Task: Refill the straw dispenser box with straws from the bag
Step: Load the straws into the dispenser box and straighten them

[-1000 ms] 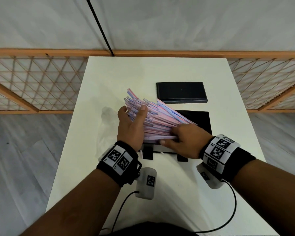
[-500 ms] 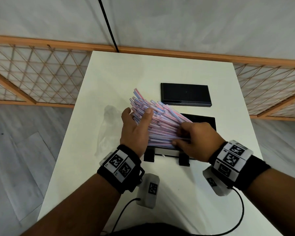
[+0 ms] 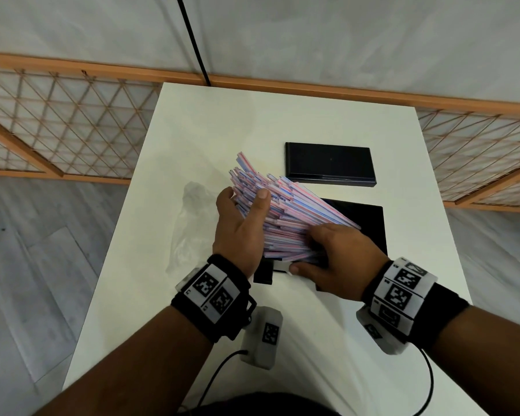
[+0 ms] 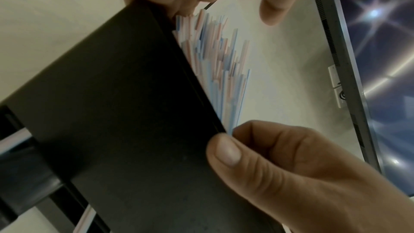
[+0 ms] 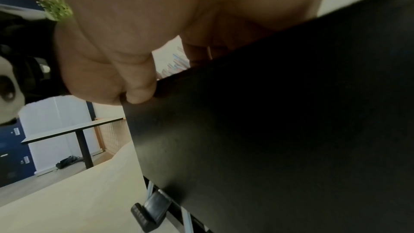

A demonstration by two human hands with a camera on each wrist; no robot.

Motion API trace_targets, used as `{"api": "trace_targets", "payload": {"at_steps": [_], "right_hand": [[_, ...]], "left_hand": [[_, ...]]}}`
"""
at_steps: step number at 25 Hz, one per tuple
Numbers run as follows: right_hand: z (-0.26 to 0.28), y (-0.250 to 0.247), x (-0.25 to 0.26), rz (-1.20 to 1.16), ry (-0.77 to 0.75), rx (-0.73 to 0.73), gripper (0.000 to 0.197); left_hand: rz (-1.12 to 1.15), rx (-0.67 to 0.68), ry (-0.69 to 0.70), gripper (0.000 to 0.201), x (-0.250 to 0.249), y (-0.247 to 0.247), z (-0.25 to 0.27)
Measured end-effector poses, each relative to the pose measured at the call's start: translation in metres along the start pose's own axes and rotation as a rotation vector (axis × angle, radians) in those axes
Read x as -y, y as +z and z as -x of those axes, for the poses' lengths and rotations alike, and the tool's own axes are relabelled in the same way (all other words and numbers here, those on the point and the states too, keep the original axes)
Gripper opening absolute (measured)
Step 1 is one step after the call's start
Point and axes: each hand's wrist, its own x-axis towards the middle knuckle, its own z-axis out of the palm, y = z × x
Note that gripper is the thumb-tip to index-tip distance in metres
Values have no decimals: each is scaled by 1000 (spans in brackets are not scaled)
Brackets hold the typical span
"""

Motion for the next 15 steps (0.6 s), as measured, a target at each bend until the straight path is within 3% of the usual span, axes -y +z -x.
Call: {"api": "trace_targets", "payload": {"at_steps": [4,11,15], "right_hand": [[5,0,-2,26,-25,-34,54],[-1,-7,4,-83,-21,112,33],[-6,-6,9,-2,87,194,51]], "left_hand": [[8,11,6,48,0,0,-1],[11,-10,3,47,0,-1,-2],[17,7,0,51,0,-1,-2]]}}
